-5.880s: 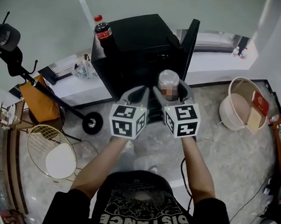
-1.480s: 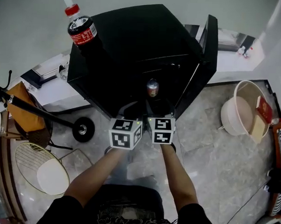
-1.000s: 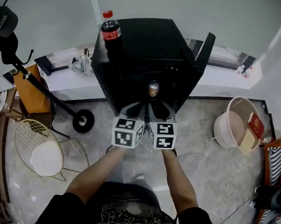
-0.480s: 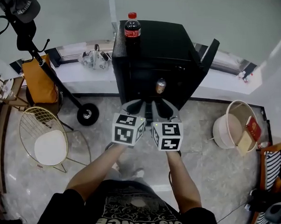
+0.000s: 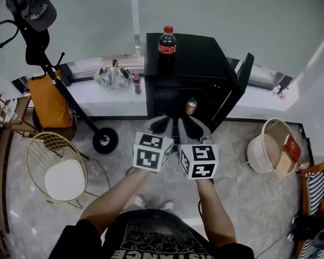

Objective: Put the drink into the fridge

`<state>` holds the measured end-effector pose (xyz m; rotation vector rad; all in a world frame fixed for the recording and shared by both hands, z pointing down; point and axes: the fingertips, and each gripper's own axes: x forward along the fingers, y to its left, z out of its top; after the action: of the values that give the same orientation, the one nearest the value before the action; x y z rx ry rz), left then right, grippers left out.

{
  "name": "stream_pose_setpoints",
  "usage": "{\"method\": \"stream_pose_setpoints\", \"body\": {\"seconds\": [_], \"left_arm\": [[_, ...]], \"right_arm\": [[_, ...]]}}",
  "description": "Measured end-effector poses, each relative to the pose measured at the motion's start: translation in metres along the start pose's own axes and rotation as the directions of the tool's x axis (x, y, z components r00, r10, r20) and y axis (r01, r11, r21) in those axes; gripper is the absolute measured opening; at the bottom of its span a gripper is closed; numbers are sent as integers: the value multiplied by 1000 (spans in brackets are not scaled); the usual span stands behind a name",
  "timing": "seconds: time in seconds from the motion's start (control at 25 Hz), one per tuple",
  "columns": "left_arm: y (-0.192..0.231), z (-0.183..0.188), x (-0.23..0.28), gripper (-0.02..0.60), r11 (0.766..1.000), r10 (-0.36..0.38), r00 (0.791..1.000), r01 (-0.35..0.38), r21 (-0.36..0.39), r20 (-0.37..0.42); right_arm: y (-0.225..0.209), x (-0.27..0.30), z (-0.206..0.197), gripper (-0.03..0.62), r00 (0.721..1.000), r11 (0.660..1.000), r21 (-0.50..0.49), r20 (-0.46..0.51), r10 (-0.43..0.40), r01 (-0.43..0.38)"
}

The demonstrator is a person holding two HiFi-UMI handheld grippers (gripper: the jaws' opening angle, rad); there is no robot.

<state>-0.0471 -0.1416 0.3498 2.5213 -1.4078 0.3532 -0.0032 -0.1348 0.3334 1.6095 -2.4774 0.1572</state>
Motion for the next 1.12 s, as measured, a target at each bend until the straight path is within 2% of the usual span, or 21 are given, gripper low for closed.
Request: {"method": "stream_pose_setpoints", "body": {"seconds": [0.32, 0.76, 1.12], "left_arm": [[26, 10, -11, 5, 999, -38, 999, 38, -3, 19], [83, 44, -25, 5, 997, -73, 996, 74, -18, 52], [109, 73, -22, 5, 992, -125, 990, 124, 19, 61]], "right_arm": [[26, 14, 20, 69, 999, 999, -11, 10, -33, 33], [57, 47, 51, 71, 999, 999, -6, 13, -44, 44], [54, 70, 95, 97, 995, 996, 4, 57, -86, 86]]}}
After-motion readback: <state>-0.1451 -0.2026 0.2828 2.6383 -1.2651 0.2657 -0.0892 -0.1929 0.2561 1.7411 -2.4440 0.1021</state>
